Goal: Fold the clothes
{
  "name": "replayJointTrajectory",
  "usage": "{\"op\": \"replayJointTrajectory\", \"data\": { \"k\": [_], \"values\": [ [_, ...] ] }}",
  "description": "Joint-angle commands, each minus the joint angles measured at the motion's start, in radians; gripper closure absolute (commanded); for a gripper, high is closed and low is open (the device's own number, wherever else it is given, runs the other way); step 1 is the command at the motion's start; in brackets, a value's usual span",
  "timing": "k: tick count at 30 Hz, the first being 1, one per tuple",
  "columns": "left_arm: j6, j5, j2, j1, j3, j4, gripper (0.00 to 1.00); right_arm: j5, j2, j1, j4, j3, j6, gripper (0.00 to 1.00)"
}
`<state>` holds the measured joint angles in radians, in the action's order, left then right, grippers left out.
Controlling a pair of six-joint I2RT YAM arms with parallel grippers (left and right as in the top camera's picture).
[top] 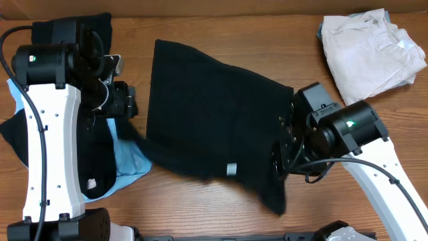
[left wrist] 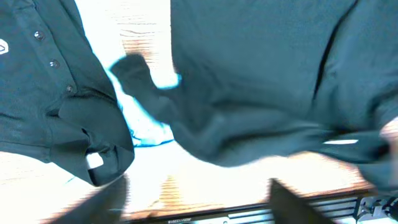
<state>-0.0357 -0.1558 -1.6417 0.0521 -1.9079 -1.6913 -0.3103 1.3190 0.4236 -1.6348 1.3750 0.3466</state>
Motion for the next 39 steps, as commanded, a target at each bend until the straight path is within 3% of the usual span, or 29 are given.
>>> {"op": "replayJointTrajectory", "data": {
  "k": [1, 4, 7, 11, 15, 18, 28, 39],
  "values": [
    [-0.014, 0.011, 0.007, -0.002, 0.015, 0.004, 0.00, -0.005, -0.023, 0.003, -0.005, -0.012, 0.050, 0.44],
    [-0.014, 0.010, 0.008, -0.002, 0.014, 0.035, 0.00, 0.006, -0.034, 0.003, 0.036, -0.012, 0.047, 0.42],
    [-0.014, -0.006, 0.007, -0.002, 0.015, 0.092, 0.00, 0.047, -0.034, 0.000, 0.139, -0.012, 0.048, 0.31],
    [-0.034, -0.045, 0.005, -0.020, 0.015, 0.175, 0.00, 0.178, -0.001, 0.000, 0.342, -0.013, 0.047, 0.24],
    [-0.037, -0.047, -0.013, -0.060, 0.015, 0.234, 0.00, 0.389, 0.100, -0.032, 0.529, -0.013, 0.042, 0.21],
    [-0.036, -0.047, -0.040, -0.098, 0.016, 0.279, 0.00, 0.413, 0.219, -0.115, 0.655, -0.013, -0.010, 0.19],
    [-0.040, -0.046, -0.180, -0.192, 0.017, 0.331, 0.00, 0.111, 0.494, -0.418, 0.920, -0.013, -0.144, 0.21],
    [-0.027, -0.047, -0.328, -0.211, 0.017, 0.386, 0.00, 0.068, 0.663, -0.445, 1.015, -0.013, -0.202, 0.39]
  ]
}}
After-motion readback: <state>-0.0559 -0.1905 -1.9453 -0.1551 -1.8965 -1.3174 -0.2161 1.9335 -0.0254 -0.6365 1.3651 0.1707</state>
